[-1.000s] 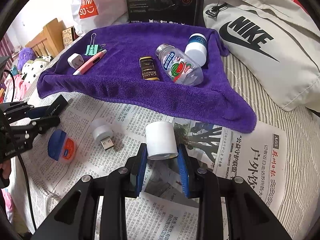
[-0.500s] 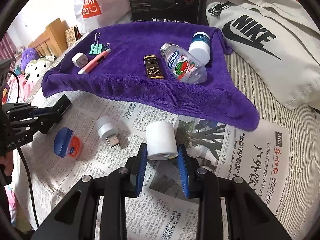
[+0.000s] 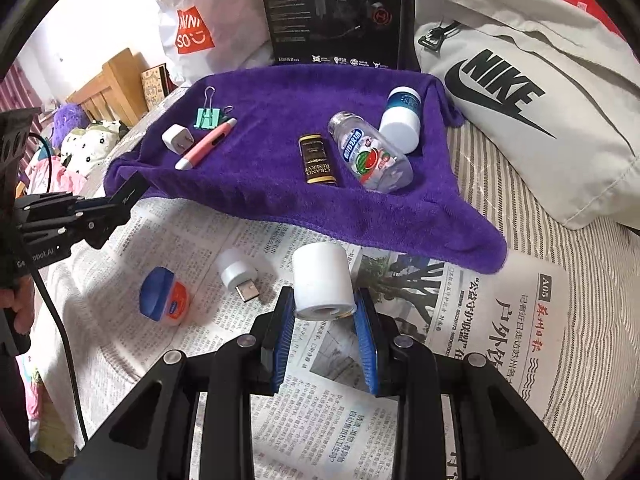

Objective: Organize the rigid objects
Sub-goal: 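Carry the black case and tape roll over the purple towel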

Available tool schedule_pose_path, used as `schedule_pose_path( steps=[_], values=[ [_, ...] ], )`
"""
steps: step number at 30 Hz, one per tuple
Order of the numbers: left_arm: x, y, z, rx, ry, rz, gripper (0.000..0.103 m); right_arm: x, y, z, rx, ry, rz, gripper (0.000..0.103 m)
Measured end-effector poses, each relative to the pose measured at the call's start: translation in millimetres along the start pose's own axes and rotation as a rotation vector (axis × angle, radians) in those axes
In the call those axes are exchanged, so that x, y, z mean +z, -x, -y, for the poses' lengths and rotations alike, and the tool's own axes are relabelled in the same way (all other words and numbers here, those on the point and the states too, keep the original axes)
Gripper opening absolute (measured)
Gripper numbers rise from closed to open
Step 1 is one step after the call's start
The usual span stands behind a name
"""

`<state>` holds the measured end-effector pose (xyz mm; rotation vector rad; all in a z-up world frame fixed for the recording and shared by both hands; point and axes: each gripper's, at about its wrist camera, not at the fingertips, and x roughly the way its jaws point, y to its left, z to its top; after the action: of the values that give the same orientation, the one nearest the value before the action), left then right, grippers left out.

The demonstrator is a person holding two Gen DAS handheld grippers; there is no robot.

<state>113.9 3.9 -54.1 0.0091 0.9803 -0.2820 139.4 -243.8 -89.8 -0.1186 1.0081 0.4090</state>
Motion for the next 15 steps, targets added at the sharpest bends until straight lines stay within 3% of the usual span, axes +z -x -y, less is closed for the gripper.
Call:
schedule_pose_path(
  steps=[15],
  values=[
    [31.2, -2.0, -6.2, -0.016, 0.012, 0.022, 0.013, 37.5, 14.4, -14.7, 0.036, 0.034, 0.052, 0.030]
  ],
)
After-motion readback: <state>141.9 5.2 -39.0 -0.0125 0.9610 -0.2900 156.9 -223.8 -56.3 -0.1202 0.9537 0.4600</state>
